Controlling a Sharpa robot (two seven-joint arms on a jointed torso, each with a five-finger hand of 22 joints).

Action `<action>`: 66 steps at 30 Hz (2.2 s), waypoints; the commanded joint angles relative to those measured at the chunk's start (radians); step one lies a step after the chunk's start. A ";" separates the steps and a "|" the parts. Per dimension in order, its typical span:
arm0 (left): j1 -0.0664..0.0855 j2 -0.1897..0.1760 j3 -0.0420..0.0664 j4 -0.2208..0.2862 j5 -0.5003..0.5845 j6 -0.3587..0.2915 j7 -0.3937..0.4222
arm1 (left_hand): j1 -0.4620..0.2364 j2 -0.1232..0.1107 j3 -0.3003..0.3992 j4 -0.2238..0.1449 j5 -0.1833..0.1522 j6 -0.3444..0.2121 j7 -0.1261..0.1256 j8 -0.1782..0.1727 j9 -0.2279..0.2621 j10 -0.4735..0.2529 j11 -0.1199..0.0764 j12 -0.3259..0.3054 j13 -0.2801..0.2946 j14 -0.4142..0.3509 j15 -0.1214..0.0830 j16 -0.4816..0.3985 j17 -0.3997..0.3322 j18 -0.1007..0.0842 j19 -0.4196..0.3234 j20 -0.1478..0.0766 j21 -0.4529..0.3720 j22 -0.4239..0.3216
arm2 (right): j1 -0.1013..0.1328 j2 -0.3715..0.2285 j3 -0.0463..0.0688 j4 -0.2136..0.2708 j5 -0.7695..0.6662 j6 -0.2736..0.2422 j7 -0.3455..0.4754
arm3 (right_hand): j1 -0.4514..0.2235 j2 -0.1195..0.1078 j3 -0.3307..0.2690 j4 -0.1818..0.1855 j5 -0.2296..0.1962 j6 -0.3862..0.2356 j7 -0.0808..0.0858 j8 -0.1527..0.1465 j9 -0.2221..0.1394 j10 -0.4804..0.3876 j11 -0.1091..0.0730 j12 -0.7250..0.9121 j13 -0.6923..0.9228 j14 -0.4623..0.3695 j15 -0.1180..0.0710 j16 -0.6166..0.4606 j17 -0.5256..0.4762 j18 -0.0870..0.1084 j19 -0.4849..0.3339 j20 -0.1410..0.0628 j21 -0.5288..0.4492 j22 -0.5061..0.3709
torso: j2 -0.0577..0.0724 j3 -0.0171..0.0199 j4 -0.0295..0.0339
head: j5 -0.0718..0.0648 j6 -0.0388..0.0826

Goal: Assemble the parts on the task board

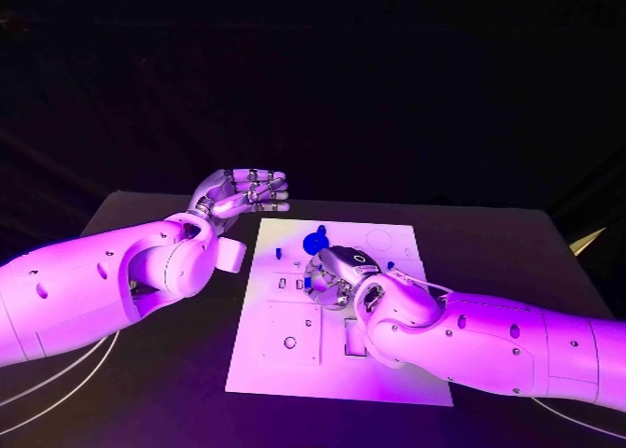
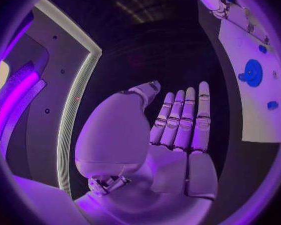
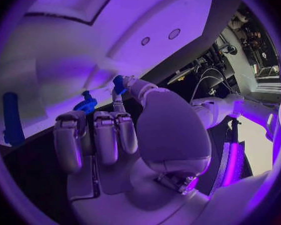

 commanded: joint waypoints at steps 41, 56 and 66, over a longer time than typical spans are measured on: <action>0.000 -0.003 0.001 0.000 0.001 0.017 0.000 | 0.000 -0.003 -0.001 -0.006 -0.004 -0.005 0.025 -0.004 0.000 -0.001 0.002 -0.004 0.000 -0.005 -0.001 -0.005 0.004 0.011 0.000 -0.001 0.004 -0.002 | -0.011 0.021 0.000 -0.036 -0.034 0.018 0.012 | -0.036 -0.027 0.005 -0.001 -0.021 -0.034 0.012 -0.001 0.026 0.071 0.010 -0.020 0.227 0.108 0.017 0.006 0.263 -0.007 0.105 0.011 0.006 0.263 | 0.000 0.0000 -0.0006 | 0.005 -0.006; 0.000 -0.003 0.001 0.000 0.001 0.018 -0.001 | 0.000 -0.003 -0.001 -0.006 -0.004 -0.005 0.025 -0.004 0.000 -0.001 0.002 -0.004 0.000 -0.005 -0.001 -0.005 0.004 0.011 0.000 -0.001 0.004 -0.002 | -0.011 0.022 0.000 -0.038 -0.034 0.034 0.012 | -0.038 -0.034 0.005 -0.004 -0.024 -0.042 0.016 -0.006 0.024 0.068 0.014 -0.023 0.225 0.108 0.020 0.006 0.263 -0.007 0.105 0.014 0.006 0.263 | 0.000 -0.0003 -0.0003 | 0.006 -0.010; 0.000 -0.004 0.001 -0.001 0.001 0.017 -0.001 | 0.000 -0.003 -0.001 -0.006 -0.004 -0.005 0.025 -0.004 0.000 -0.001 0.002 -0.004 0.000 -0.005 -0.001 -0.005 0.004 0.011 0.000 -0.001 0.004 -0.002 | -0.011 0.022 0.000 -0.039 -0.035 0.043 0.009 | -0.039 -0.038 0.005 -0.006 -0.025 -0.044 0.017 -0.007 0.023 0.068 0.015 -0.023 0.225 0.108 0.021 0.006 0.263 -0.007 0.105 0.015 0.006 0.263 | 0.000 0.0000 -0.0007 | 0.006 -0.011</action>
